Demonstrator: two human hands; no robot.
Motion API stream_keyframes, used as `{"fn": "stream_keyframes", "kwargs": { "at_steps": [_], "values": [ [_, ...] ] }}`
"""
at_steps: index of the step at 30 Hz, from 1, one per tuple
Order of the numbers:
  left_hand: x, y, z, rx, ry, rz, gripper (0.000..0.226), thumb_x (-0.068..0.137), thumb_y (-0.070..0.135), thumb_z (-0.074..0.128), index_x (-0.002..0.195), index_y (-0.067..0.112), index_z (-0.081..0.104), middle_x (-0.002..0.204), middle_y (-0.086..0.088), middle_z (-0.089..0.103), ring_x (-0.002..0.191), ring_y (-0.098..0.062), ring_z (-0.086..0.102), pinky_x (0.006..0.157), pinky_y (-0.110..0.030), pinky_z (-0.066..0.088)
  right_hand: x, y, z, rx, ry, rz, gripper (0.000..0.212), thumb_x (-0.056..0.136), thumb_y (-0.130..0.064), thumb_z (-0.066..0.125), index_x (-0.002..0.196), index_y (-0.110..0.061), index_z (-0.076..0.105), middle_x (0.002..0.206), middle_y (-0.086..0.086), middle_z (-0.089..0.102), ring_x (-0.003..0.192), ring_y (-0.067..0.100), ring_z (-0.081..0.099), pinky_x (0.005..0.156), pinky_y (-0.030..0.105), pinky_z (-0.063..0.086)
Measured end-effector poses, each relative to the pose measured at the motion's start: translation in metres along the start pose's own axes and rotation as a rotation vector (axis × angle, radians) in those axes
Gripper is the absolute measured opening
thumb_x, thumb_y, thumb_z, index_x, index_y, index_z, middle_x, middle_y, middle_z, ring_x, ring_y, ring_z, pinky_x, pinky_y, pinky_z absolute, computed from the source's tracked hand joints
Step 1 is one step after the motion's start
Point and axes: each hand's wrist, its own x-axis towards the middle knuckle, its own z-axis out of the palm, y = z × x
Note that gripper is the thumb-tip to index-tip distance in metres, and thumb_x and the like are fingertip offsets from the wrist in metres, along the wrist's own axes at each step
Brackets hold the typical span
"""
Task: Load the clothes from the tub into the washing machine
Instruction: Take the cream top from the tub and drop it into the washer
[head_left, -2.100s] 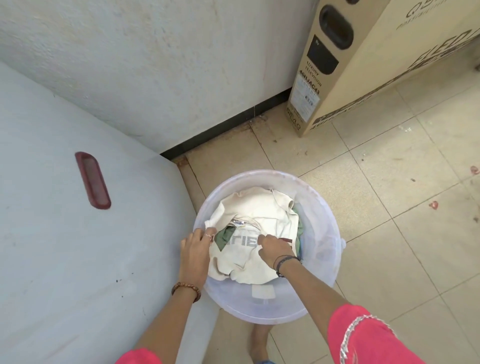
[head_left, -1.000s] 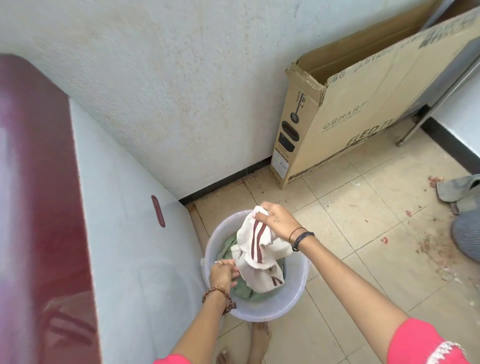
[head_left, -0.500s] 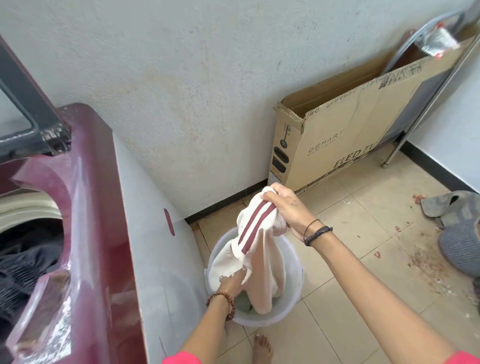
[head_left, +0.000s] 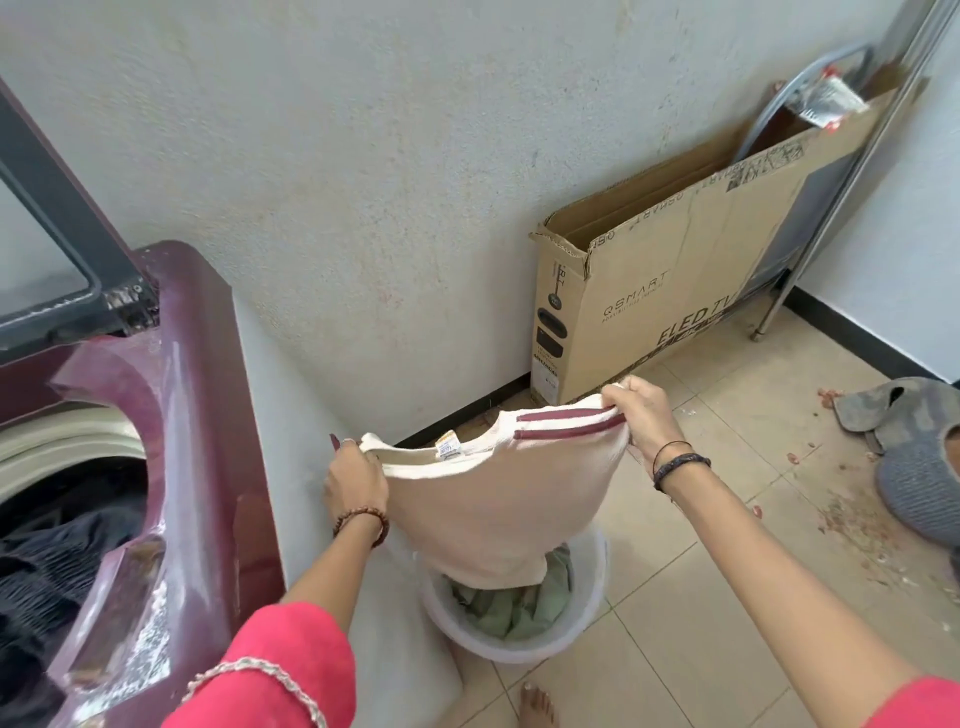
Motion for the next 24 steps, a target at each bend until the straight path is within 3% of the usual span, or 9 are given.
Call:
{"fn": "stream_keyframes", "kwargs": {
  "at_steps": [4, 8, 10, 12, 14, 16, 19, 22, 24],
  "values": [
    [0.010, 0.011, -0.002, -0.188, 0.021, 0.028, 0.030, 0.092, 0.013, 0.034, 0.115, 0.006, 0.051, 0.112, -0.026, 0.058, 0.104, -0.041, 0.056, 0.086, -0.041, 0.045, -0.007, 0.002, 0.004, 0.051, -0.008, 0.004, 0.017, 0.074, -0.007, 0.059, 0.076, -0.018, 0.046, 0.082, 0.001, 0.047, 0.070, 0.013, 0.043, 0.059, 0.025, 0.034],
    [0.001, 0.033, 0.000, -0.415, -0.064, 0.176, 0.041, 0.087, -0.007, 0.032, 0.116, 0.006, 0.058, 0.110, -0.011, 0.062, 0.108, -0.029, 0.056, 0.080, -0.020, 0.036, -0.018, 0.006, 0.021, -0.306, -0.349, 0.025, 0.019, 0.081, -0.006, 0.057, 0.094, -0.021, 0.056, 0.103, 0.000, 0.056, 0.079, 0.012, 0.054, 0.062, 0.021, 0.042],
    [-0.007, 0.046, 0.004, -0.499, -0.154, 0.250, 0.040, 0.085, -0.008, 0.033, 0.107, 0.010, 0.061, 0.100, -0.002, 0.061, 0.103, -0.026, 0.057, 0.078, -0.024, 0.039, -0.023, 0.006, 0.031, -0.489, -0.491, -0.012, 0.017, 0.083, -0.009, 0.057, 0.093, -0.023, 0.059, 0.107, 0.002, 0.061, 0.080, 0.013, 0.058, 0.059, 0.019, 0.044],
    [-0.013, 0.055, 0.008, -0.571, -0.266, 0.286, 0.039, 0.085, -0.006, 0.037, 0.098, 0.017, 0.065, 0.095, 0.001, 0.062, 0.096, -0.021, 0.058, 0.081, -0.032, 0.046, -0.026, 0.007, 0.038, -0.602, -0.558, -0.028, 0.017, 0.085, -0.011, 0.056, 0.100, -0.019, 0.059, 0.097, 0.006, 0.065, 0.072, 0.015, 0.059, 0.055, 0.022, 0.049],
    [-0.019, 0.063, 0.010, -0.617, -0.367, 0.331, 0.037, 0.085, -0.006, 0.040, 0.092, 0.019, 0.067, 0.095, 0.000, 0.066, 0.090, -0.014, 0.059, 0.079, -0.028, 0.048, -0.024, 0.006, 0.043, -0.645, -0.507, -0.066, 0.023, 0.086, -0.011, 0.056, 0.108, -0.014, 0.057, 0.086, 0.007, 0.066, 0.073, 0.019, 0.063, 0.068, 0.031, 0.056],
    [-0.026, 0.069, 0.008, -0.655, -0.444, 0.407, 0.031, 0.086, -0.006, 0.047, 0.090, 0.015, 0.070, 0.096, -0.001, 0.069, 0.084, -0.006, 0.061, 0.073, -0.018, 0.048, -0.019, 0.002, 0.045, -0.614, -0.360, -0.143, 0.032, 0.084, -0.011, 0.059, 0.115, -0.014, 0.055, 0.089, 0.003, 0.067, 0.086, 0.021, 0.063, 0.085, 0.038, 0.053],
    [-0.036, 0.078, 0.001, -0.756, -0.515, 0.462, 0.027, 0.084, -0.007, 0.055, 0.078, 0.015, 0.070, 0.077, 0.014, 0.070, 0.069, 0.011, 0.059, 0.063, -0.005, 0.043, -0.015, -0.007, 0.045, -0.518, -0.368, -0.158, 0.059, 0.078, -0.014, 0.071, 0.131, -0.015, 0.045, 0.115, 0.000, 0.059, 0.096, 0.018, 0.058, 0.091, 0.028, 0.044],
    [-0.036, 0.080, -0.003, -0.852, -0.610, 0.470, 0.017, 0.080, -0.007, 0.062, 0.076, 0.008, 0.071, 0.071, 0.010, 0.072, 0.070, 0.004, 0.062, 0.065, -0.010, 0.047, -0.013, -0.005, 0.049, -0.503, -0.522, -0.121, 0.062, 0.075, -0.020, 0.076, 0.131, -0.021, 0.048, 0.121, 0.000, 0.056, 0.098, 0.017, 0.057, 0.091, 0.029, 0.045],
    [-0.030, 0.077, -0.003, -0.873, -0.640, 0.457, 0.010, 0.076, -0.007, 0.066, 0.078, 0.001, 0.072, 0.078, -0.001, 0.072, 0.077, -0.010, 0.065, 0.070, -0.021, 0.050, -0.012, -0.001, 0.051, -0.479, -0.529, -0.171, 0.041, 0.074, -0.023, 0.076, 0.113, -0.026, 0.061, 0.110, 0.002, 0.064, 0.098, 0.017, 0.059, 0.090, 0.033, 0.046]
  ]
}}
